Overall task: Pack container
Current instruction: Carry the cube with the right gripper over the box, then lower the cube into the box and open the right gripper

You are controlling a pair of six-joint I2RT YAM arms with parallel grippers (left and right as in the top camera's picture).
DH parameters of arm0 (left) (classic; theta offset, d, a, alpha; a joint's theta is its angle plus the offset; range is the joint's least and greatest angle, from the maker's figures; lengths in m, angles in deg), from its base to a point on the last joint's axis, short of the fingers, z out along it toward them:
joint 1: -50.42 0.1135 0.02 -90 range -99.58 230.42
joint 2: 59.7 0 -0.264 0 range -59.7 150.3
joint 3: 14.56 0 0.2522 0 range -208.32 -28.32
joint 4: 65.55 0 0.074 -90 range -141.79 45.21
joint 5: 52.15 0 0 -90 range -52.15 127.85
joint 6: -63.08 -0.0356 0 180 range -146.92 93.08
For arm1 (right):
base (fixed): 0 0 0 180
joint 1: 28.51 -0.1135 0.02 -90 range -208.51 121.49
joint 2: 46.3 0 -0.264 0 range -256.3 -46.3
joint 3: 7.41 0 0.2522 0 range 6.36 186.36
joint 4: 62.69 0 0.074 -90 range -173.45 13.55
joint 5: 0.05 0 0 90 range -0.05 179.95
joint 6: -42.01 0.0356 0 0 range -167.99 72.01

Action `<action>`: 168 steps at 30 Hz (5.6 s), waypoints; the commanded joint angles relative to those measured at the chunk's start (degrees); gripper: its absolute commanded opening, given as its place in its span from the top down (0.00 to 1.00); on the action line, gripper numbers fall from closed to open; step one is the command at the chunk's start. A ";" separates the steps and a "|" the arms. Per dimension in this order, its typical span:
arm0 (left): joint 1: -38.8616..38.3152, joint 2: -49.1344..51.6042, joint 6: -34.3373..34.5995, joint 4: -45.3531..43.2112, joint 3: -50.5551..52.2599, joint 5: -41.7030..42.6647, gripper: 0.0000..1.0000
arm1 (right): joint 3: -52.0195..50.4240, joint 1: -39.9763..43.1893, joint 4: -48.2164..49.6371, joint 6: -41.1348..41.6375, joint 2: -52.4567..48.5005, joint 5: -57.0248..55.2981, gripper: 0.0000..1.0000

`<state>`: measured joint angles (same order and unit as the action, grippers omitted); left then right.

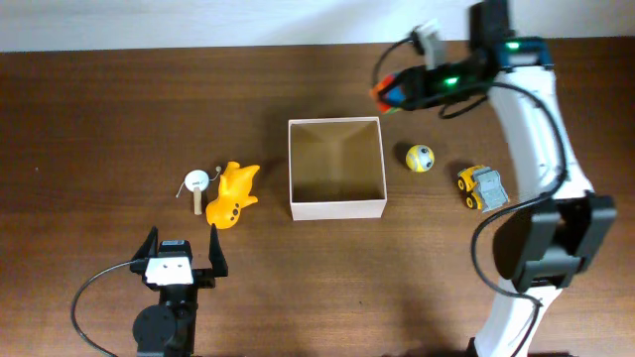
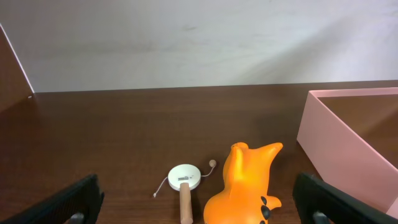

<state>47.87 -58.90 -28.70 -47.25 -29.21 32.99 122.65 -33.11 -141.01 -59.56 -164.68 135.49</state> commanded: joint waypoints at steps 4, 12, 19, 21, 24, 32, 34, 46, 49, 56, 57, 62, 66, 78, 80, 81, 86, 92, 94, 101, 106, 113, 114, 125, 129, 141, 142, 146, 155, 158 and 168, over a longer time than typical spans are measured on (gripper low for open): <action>-0.02 -0.44 -0.87 -0.02 0.33 0.61 0.01 | 0.63 -11.69 -0.70 5.40 -0.02 -19.65 0.52; -0.02 -0.44 -0.87 -0.02 0.33 0.61 0.01 | -2.89 -22.51 -0.39 19.34 -0.07 -44.57 0.51; -0.02 -0.44 -0.87 -0.02 0.33 0.61 0.01 | -9.27 -24.15 4.39 28.65 -0.07 -51.84 0.50; -0.02 -0.44 -0.87 -0.02 0.33 0.61 0.01 | -11.85 -24.06 6.67 29.33 -0.07 -51.91 0.50; -0.02 -0.44 -0.87 -0.02 0.33 0.61 0.01 | -15.37 -23.65 10.03 31.10 -0.07 -53.35 0.51; -0.02 -0.44 -0.87 -0.02 0.33 0.61 0.01 | -18.69 -21.11 13.53 35.30 -0.07 -57.92 0.51; -0.02 -0.44 -0.87 -0.02 0.33 0.61 0.01 | -18.69 -20.48 14.05 35.26 -0.07 -58.01 0.51; -0.02 -0.44 -0.87 -0.02 0.33 0.61 0.01 | -18.69 -20.09 15.76 32.98 -0.07 -57.83 0.51; -0.02 -0.44 -0.87 -0.02 0.33 0.61 0.01 | -18.69 -20.06 15.82 32.98 -0.07 -57.83 0.51; -0.02 -0.44 -0.87 0.00 0.33 0.61 0.01 | -18.69 -20.06 16.15 32.83 -0.07 -57.83 0.20; -0.02 -0.44 -0.87 0.00 0.33 0.61 0.01 | -18.69 -20.06 16.17 32.83 -0.07 -57.81 0.20; -0.02 -0.44 -0.87 0.00 0.33 0.61 0.01 | -18.69 -20.33 16.85 28.72 -0.07 -53.72 0.21; -0.02 -0.44 -0.87 0.00 0.33 0.61 0.01 | -18.69 -21.31 16.61 25.31 -0.07 -47.08 0.41; -0.02 -0.44 -0.87 0.00 0.33 0.61 0.01 | -20.81 -26.47 14.03 25.11 -0.07 -42.73 0.92; -0.02 -0.44 -0.87 -0.02 0.33 0.61 0.01 | -22.12 -26.95 14.01 25.11 -0.07 -42.73 0.96; -0.02 -0.44 -0.87 -0.02 0.33 0.61 0.01 | -22.80 -26.99 14.01 25.11 -0.07 -42.73 0.96; -0.02 -0.44 -0.87 0.00 0.33 0.61 0.01 | -26.77 -26.43 14.88 25.09 -0.07 -44.78 0.96; -0.02 -0.44 -0.87 -0.02 0.33 0.61 0.01 | -27.80 -24.85 16.09 22.67 -0.07 -46.66 0.96; -0.02 -0.44 -0.87 0.00 0.33 0.61 0.01 | -27.80 -24.33 17.33 22.05 -0.07 -47.98 0.96; -0.02 -0.46 -0.87 0.00 0.33 0.61 0.01 | -27.80 -22.36 20.39 19.37 -0.07 -50.77 0.96; -0.02 -0.44 -0.90 -0.02 0.33 0.61 0.01 | -27.80 -21.09 21.75 18.03 -0.07 -52.06 0.96; -0.02 -0.44 -0.87 0.00 0.33 0.61 0.01 | -27.80 -19.58 22.69 15.96 -0.07 -52.59 0.96; -0.02 -0.44 -0.87 -0.02 0.33 0.61 0.01 | -27.80 -19.34 22.64 15.80 -0.07 -52.70 0.96; -0.02 -0.44 -0.87 0.00 0.33 0.61 0.01 | -27.80 -18.99 22.62 11.72 -0.07 -53.99 0.96; -0.02 -0.44 -0.87 -0.02 0.33 0.61 0.01 | -27.80 -19.41 21.94 8.11 -0.07 -49.70 0.96; -0.02 -0.44 -0.87 -0.02 0.33 0.61 0.01 | -27.80 -24.37 28.39 4.33 -0.07 -45.40 0.96; -0.02 -0.44 -0.87 -0.02 0.33 0.61 0.01 | -27.80 -24.37 29.33 4.57 -0.07 -45.92 0.96; -0.02 -0.44 -0.87 0.00 0.33 0.61 0.01 | -27.80 -24.20 32.52 4.74 -0.07 -50.53 0.96; -0.02 -0.44 -0.87 -0.02 0.33 0.61 0.01 | -27.80 -23.52 33.11 4.72 -0.07 -55.25 0.96; -0.02 -0.44 -0.87 -0.02 0.33 0.61 0.01 | -27.80 -22.71 33.11 4.72 -0.09 -55.23 0.96; -0.02 -0.44 -0.87 0.00 0.33 0.61 0.01 | -27.80 -20.55 34.93 4.72 -1.79 -54.01 0.96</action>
<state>47.87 -58.90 -28.70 -47.25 -29.21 32.99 95.15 -54.33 -106.52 -54.49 -164.77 81.54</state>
